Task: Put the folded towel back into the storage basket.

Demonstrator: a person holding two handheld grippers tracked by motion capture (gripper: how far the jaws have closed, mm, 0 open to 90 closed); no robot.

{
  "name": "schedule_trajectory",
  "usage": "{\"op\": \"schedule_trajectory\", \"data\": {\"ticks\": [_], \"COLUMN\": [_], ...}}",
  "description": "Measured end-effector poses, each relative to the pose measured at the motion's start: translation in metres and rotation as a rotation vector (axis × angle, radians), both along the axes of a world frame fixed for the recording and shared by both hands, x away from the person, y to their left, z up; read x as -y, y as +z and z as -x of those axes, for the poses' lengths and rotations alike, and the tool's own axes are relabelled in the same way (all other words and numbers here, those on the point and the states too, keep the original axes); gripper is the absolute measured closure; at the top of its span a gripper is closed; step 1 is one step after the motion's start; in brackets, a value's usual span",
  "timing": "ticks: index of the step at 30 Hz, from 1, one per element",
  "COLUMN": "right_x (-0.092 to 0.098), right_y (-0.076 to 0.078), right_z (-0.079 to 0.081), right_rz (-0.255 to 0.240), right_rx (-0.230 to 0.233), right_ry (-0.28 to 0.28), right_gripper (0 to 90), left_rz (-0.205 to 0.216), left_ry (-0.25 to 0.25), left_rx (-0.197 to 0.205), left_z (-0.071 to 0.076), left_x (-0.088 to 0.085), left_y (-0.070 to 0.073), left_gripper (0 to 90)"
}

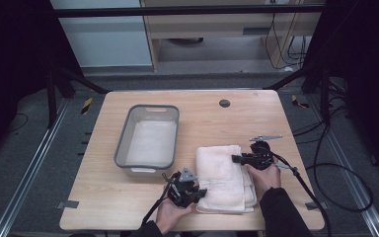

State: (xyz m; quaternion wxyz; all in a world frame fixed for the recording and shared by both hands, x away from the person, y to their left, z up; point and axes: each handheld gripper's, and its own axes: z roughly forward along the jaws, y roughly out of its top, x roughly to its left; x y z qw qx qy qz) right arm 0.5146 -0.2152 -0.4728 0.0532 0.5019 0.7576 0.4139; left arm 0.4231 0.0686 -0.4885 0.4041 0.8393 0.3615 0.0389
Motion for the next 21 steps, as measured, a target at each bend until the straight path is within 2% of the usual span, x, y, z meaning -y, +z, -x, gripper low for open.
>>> {"op": "schedule_trajectory", "data": {"ticks": [3,7,13,21], "right_x": [0.003,0.002,0.004,0.001], "right_y": [0.011,0.021,0.039,0.054], "right_z": [0.005,0.01,0.017,0.02], "right_rz": [-0.024,-0.025,-0.062,-0.069], "right_rx": [0.031,0.066,0.11,0.16], "right_ry": [0.003,0.009,0.009,0.014], "right_gripper": [68.8,68.8,68.9,68.9], "left_rz": [0.021,0.03,0.063,0.083], "left_ry": [-0.005,-0.012,-0.007,0.0], "left_rx": [0.02,0.033,0.08,0.11], "left_z": [0.004,0.006,0.009,0.012], "left_x": [-0.002,-0.004,-0.012,-0.017], "left_y": [0.007,0.013,0.032,0.045], "left_gripper": [76.5,76.5,76.5,76.6]}}
